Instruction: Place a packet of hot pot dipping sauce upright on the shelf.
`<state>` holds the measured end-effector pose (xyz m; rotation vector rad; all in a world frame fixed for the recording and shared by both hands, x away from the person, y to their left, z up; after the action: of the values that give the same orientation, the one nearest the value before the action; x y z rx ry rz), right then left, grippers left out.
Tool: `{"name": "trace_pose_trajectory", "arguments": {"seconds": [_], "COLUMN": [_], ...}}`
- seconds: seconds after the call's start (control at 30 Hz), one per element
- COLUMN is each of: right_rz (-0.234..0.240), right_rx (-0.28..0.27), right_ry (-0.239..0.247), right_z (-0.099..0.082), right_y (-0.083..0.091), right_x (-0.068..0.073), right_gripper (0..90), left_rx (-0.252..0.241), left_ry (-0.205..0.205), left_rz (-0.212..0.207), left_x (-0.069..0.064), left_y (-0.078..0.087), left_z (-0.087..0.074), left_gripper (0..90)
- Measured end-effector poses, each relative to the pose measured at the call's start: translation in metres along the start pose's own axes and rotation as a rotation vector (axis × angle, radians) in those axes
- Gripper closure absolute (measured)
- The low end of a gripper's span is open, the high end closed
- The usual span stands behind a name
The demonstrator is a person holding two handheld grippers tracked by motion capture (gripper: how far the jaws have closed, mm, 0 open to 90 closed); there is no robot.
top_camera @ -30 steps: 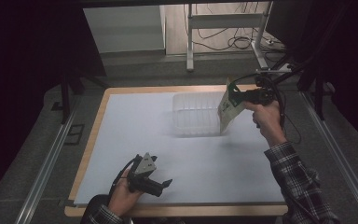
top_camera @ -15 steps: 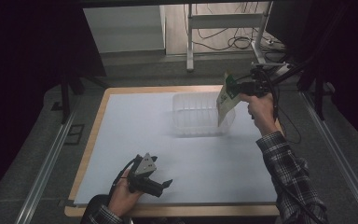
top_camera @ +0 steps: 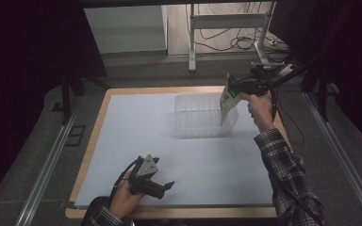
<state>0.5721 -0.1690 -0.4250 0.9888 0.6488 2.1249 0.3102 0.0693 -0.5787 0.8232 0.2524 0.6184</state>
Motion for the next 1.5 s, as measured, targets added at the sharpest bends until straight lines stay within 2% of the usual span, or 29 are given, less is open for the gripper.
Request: {"name": "trace_pose_trajectory", "arguments": {"seconds": [0.43,0.77,0.83,1.0,1.13,1.5], "right_rz": [-0.011,-0.027,-0.018,-0.056,-0.055,-0.119], "right_rx": [0.025,0.046,0.04,0.045,0.044,0.023], "right_ry": [-0.002,-0.013,-0.014,0.023,0.045,0.121], "right_z": [-0.005,-0.013,-0.013,-0.014,-0.013,-0.012], "right_y": [-0.017,-0.029,-0.028,-0.027,-0.026,-0.021], "right_x": [-0.005,-0.015,-0.016,-0.018,-0.017,-0.016], "right_gripper": [89.1,89.0,89.0,87.6,79.1,50.9], "left_rx": [0.002,0.003,0.003,0.004,0.006,0.011], "left_ry": [-0.001,0.002,0.002,0.001,-0.002,-0.005], "left_rz": [0.0,-0.002,-0.001,-0.001,-0.003,-0.003], "left_x": [0.0,-0.001,-0.001,-0.001,-0.001,-0.001], "left_y": [0.0,0.0,0.0,0.0,-0.001,-0.001], "left_z": [0.0,0.0,0.0,0.0,0.0,-0.001], "left_gripper": [1.5,1.5,1.5,1.6,1.6,1.6]}}
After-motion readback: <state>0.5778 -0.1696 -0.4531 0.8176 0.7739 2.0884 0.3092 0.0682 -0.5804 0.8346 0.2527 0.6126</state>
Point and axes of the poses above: each handheld gripper's, and its own axes: y roughly backward along the jaws, z roughly out of its top, x roughly to its left, the point moved 10 cm from there along -y, roughly forward along the jaws, and after that the axes turned 12 degrees about x, right-handed, at the moved point
